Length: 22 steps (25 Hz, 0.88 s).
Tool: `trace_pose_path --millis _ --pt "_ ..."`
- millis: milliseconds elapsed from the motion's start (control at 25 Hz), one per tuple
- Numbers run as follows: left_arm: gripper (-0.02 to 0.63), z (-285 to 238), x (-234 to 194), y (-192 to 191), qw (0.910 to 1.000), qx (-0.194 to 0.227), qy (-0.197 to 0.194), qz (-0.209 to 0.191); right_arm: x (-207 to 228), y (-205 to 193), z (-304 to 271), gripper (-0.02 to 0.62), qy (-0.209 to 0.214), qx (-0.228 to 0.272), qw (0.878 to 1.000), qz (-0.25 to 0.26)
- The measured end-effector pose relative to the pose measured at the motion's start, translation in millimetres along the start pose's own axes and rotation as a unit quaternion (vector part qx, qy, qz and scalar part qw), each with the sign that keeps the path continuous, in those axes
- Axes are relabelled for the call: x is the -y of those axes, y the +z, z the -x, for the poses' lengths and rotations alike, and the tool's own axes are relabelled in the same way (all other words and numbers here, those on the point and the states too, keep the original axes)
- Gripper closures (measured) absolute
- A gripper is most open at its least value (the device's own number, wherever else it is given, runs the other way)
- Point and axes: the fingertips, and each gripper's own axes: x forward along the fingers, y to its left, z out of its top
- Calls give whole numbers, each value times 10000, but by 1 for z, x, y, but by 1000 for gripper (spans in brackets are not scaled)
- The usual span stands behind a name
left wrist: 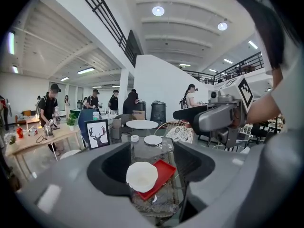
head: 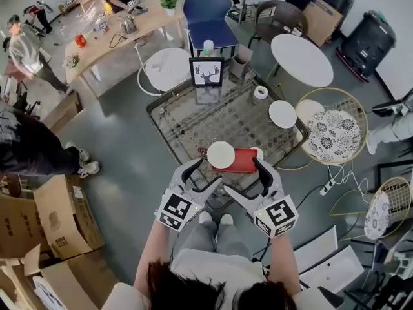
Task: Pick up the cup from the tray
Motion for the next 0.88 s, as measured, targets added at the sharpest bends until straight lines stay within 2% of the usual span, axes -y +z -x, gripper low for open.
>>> trace_pose_path --millis 280,480,880 --pt "330 -24 -9 -42 9990 -432 -106 -82 17 -39 -24 135 30 -385 9993 -31" --pt "330 -41 -21 -73 9978 -665 -41 2 31 -67 -46 124 141 -674 9976 106" --pt "330 -68 -32 -135 9923 -1217 211 -85 45 -125 -78 106 90 -955 9954 -3"
